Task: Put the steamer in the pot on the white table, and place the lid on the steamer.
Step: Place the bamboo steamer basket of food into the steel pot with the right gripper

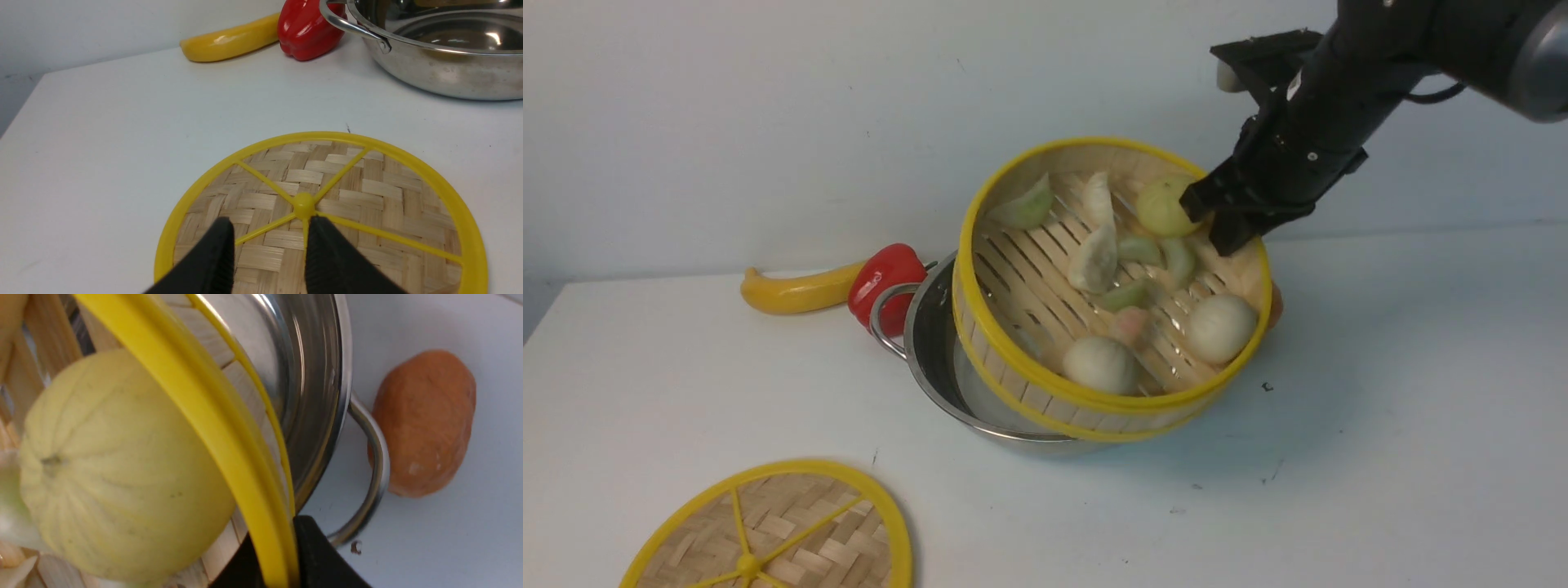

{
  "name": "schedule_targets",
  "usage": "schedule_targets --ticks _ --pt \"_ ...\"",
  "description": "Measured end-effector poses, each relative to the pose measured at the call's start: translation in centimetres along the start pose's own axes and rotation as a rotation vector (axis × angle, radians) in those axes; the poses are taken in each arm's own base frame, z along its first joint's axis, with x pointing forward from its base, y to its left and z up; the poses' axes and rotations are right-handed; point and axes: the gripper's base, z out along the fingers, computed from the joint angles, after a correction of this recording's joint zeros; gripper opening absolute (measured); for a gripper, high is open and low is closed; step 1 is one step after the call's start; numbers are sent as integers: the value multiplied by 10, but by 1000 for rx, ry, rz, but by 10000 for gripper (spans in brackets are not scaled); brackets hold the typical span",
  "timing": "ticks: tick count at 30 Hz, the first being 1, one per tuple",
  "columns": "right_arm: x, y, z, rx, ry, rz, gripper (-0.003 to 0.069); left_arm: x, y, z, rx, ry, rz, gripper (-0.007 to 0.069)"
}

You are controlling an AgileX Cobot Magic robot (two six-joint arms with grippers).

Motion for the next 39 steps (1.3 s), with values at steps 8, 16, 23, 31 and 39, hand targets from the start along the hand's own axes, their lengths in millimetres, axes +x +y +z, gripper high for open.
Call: schedule_targets --ticks 8,16,23,31,39 --pt "-24 -6 21 13 -46 -39 57 0 0 0 0 0 0 242" --pt "-39 -10 44 -5 -81 -64 57 0 0 0 0 0 0 242" --pt "-36 -14 72 -12 -38 -80 55 0 0 0 0 0 0 242" --pt "-32 -15 90 -18 -6 -76 55 0 0 0 0 0 0 242" --pt "-27 -16 110 -29 18 -82 53 0 0 0 0 0 0 242"
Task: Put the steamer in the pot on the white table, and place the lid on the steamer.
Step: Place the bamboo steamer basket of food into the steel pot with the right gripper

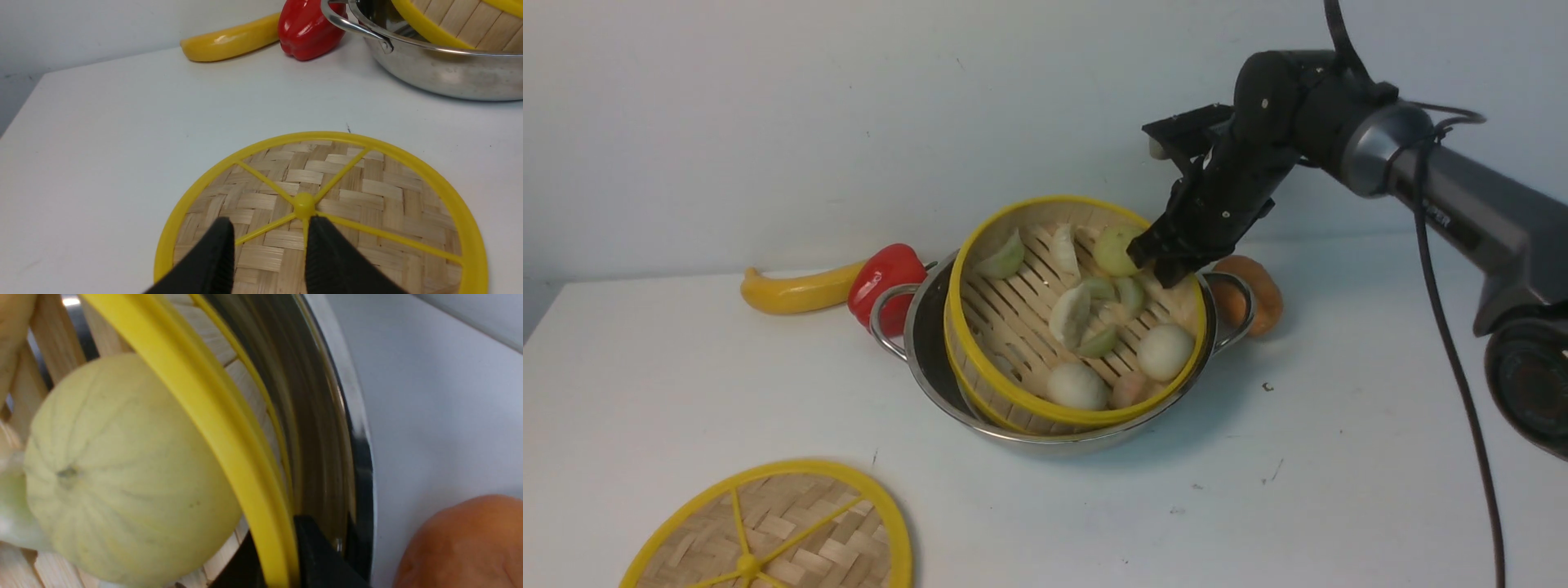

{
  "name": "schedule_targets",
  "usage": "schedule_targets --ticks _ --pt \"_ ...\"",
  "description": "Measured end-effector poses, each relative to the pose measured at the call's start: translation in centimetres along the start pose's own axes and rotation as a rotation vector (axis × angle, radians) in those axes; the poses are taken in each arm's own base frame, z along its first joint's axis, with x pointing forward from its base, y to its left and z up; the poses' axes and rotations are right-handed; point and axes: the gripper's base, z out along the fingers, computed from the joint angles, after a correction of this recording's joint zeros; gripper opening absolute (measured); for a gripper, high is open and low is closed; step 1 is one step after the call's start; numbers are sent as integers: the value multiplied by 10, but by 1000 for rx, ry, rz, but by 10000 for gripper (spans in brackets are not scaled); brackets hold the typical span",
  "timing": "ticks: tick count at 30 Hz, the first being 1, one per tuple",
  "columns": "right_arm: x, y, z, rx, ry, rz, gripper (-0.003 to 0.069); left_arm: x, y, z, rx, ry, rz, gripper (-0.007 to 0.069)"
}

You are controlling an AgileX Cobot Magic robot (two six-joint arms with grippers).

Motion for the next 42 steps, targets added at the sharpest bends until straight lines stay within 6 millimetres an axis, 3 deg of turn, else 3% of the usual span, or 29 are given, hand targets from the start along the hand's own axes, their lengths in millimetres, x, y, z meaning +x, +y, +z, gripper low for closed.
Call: schedule_targets --ticks 8,16,19,22,27,36,40,41,42 --pt "-1 1 -1 -5 -9 -61 78 0 0 0 0 0 0 242" --pt "-3 5 -1 -19 -19 -67 244 0 0 0 0 0 0 242" --pt "-6 7 -2 -25 -58 -65 338 0 0 0 0 0 0 242" --pt "-10 7 -5 -18 -95 -64 374 0 0 0 0 0 0 242" --pt "-24 9 -31 6 -205 -60 407 0 0 0 0 0 0 242" --pt "-41 8 -109 156 -327 34 362 0 0 0 0 0 0 242" --pt "-42 1 -143 291 -367 97 269 0 0 0 0 0 0 242" --pt "-42 0 -163 347 -405 112 188 0 0 0 0 0 0 242" --pt "-42 0 -166 352 -411 114 178 0 0 0 0 0 0 242"
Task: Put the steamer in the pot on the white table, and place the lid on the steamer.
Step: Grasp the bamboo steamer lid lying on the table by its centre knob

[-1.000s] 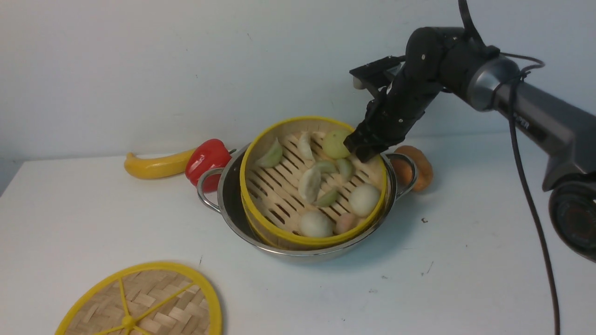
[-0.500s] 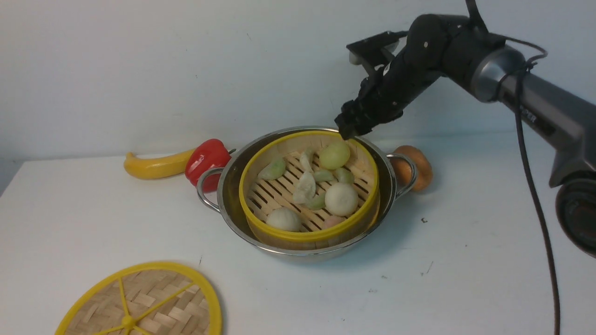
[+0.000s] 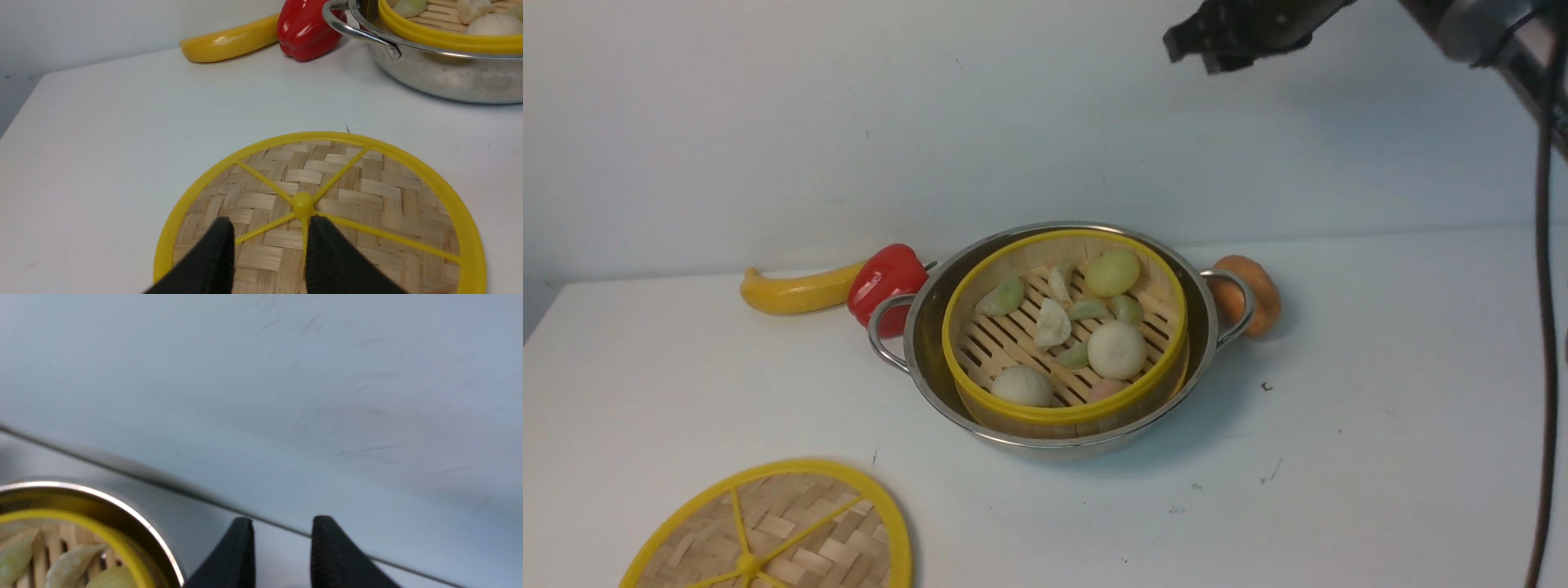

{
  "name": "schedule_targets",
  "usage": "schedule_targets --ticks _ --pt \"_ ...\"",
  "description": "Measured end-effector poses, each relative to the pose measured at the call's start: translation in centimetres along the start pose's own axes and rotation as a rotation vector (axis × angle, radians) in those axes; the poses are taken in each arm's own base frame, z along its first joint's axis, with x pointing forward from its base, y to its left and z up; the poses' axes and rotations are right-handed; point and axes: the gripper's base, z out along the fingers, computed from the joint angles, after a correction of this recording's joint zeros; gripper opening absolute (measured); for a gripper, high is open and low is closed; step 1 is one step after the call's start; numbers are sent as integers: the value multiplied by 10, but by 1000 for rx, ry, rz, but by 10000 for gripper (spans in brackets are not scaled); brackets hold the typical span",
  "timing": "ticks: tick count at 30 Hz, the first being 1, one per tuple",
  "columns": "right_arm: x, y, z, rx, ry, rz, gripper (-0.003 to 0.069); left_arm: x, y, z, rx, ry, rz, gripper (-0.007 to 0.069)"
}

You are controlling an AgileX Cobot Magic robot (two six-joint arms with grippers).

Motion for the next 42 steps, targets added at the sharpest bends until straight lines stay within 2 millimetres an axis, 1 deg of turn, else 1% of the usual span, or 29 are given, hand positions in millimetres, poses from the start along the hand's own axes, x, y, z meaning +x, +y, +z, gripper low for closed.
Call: schedule_targets --ticks 2,3,4,5,7,8,10,11,15,17,21,24,27,28,30,32,33,34,36,37,38,39,40,41,42 --pt "-11 -7 -25 43 -57 27 57 0 0 0 0 0 0 242" --pt "-14 -9 -34 51 -75 37 31 0 0 0 0 0 0 242" --pt "-19 -11 -47 55 -102 55 6 0 0 0 0 0 0 242" --pt "-22 -13 -58 57 -125 72 -2 0 0 0 0 0 0 242" --pt "-26 -15 -74 52 -154 106 -5 0 0 0 0 0 0 242" --pt "-27 -15 -78 50 -163 116 -5 0 0 0 0 0 0 242" --pt "-33 -14 -102 -7 -200 209 -5 0 0 0 0 0 0 242" --pt "-34 -13 -108 -41 -209 248 -4 0 0 0 0 0 0 242" --pt "-36 -3 -121 -180 -206 372 1 0 0 0 0 0 0 242" --pt "-36 3 -123 -255 -194 414 6 0 0 0 0 0 0 242" --pt "-37 10 -125 -341 -177 442 18 0 0 0 0 0 0 242" --pt "-37 11 -125 -346 -183 396 28 0 0 0 0 0 0 242" --pt "-36 9 -124 -312 -195 320 38 0 0 0 0 0 0 242" --pt "-36 7 -127 -289 -200 283 43 0 0 0 0 0 0 242" --pt "-32 4 -134 -261 -188 248 48 0 0 0 0 0 0 242" --pt "-22 1 -141 -227 -149 222 55 0 0 0 0 0 0 242" --pt "-15 -3 -157 -196 -139 206 61 0 0 0 0 0 0 242" --pt "-8 -5 -158 -180 -119 199 63 0 0 0 0 0 0 242" --pt "6 -10 -173 -139 -125 183 70 0 0 0 0 0 0 242" --pt "18 -15 -192 -107 -155 168 74 0 0 0 0 0 0 242" --pt "29 -18 -201 -88 -173 156 77 0 0 0 0 0 0 242" --pt "38 -20 -208 -75 -194 146 79 0 0 0 0 0 0 242" --pt "42 -20 -210 -71 -189 144 80 0 0 0 0 0 0 242" --pt "64 -22 -217 -50 -199 123 85 0 0 0 0 0 0 242" --pt "70 -24 -225 -40 -216 116 87 0 0 0 0 0 0 242"
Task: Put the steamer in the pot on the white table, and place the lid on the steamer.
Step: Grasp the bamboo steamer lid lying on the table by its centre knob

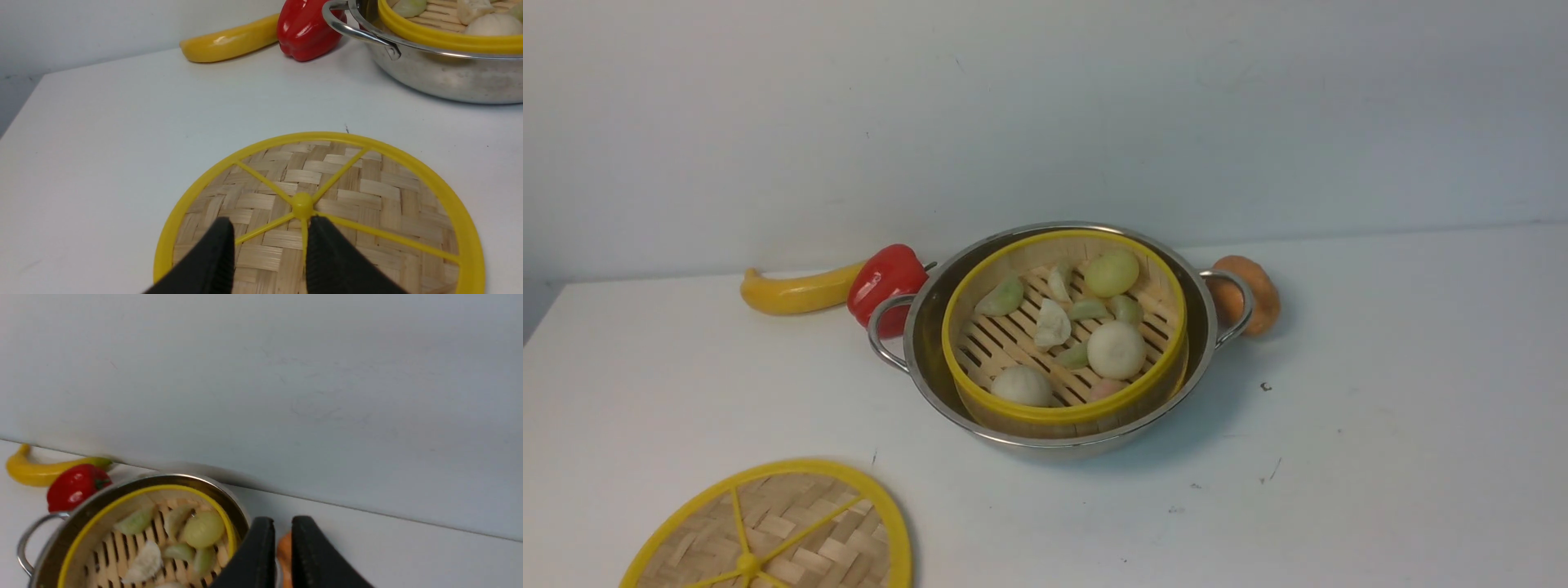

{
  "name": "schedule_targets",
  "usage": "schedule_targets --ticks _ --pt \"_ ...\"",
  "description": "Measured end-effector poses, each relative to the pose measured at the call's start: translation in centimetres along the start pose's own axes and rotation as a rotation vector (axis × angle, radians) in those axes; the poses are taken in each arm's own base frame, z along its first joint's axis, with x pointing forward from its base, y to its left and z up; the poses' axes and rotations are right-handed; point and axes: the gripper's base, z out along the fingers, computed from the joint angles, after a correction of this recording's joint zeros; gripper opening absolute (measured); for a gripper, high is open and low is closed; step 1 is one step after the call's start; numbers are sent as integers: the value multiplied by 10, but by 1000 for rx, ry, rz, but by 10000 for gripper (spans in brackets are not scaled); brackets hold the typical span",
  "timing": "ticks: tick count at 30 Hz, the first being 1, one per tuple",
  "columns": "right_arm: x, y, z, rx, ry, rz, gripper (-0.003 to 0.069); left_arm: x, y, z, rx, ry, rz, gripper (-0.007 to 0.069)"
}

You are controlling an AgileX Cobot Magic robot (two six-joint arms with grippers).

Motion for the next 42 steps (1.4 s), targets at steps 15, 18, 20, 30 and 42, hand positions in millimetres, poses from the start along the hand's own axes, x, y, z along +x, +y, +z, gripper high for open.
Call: schedule_targets --ticks 15,18,20,30,42 --pt "184 -61 -79 275 -192 109 143 0 0 0 0 0 0 242" --pt "212 -67 -81 332 -232 159 148 0 0 0 0 0 0 242" --pt "233 -66 -80 341 -247 171 150 0 0 0 0 0 0 242" --pt "311 -54 -82 331 -341 152 177 0 0 0 0 0 0 242" --pt "332 -51 -89 326 -375 150 212 0 0 0 0 0 0 242"
